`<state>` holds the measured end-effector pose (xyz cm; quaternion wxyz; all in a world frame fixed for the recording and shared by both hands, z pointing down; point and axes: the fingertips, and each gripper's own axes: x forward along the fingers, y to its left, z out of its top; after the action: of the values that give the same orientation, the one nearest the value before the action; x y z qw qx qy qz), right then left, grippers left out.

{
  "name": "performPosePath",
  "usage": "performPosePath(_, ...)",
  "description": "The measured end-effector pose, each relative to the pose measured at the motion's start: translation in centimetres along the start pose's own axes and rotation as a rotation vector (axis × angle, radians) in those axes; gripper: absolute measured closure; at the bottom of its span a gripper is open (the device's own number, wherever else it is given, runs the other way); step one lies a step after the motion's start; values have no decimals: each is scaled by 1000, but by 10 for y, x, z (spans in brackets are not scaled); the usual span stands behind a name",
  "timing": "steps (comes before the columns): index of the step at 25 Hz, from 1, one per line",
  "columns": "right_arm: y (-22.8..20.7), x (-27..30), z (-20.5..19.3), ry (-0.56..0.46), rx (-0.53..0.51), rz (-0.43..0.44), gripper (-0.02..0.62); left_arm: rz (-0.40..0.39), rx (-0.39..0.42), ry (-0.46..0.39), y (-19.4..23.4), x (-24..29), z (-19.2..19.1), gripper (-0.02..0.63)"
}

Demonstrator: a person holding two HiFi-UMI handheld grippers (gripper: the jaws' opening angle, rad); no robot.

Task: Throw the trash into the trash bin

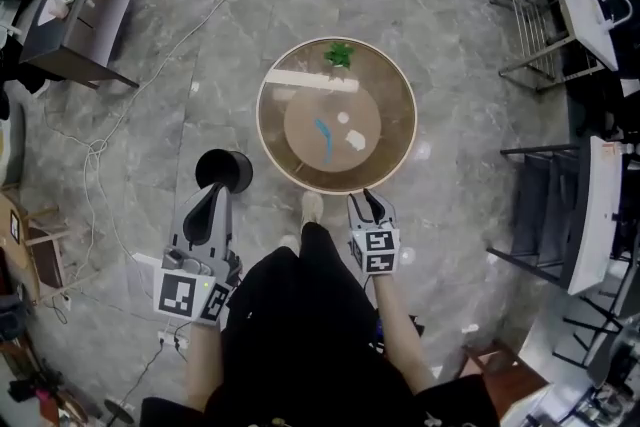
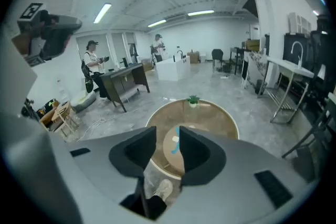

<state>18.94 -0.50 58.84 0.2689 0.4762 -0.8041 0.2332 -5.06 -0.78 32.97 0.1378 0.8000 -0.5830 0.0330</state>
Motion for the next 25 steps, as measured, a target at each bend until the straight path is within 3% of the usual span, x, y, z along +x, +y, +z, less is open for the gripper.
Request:
performPosePath(7,-21,104,-61,202,42,-32,420,40,-22,136,8,11,-51,601)
performPosePath(11,-31,160,-105,356,40,-64,392,-20,-49,170,8,25,-73,601)
performPosePath(14,-36,195,-135,461,54,-85,391,-64,-106,235,14,44,-104,600)
performPosePath(18,-28,243,-152,526,22,-80,408,-79,-190,287,40,80,-144,598)
performPosePath(19,-26,250,-155,537,6,-73,408,-89,-226,291,43,87,-153,585)
performPosePath(21,-24,262,-162,561,-13,-67,408,-126,-297,324,43,97,-172,490)
performPosePath(24,-30,274,-172,599,8,-96,430,-190,-394,389,37,106,-202,479)
performPosePath(25,-34,275,-173,604,19,-121,480,-206,-419,406,35,107,-210,479)
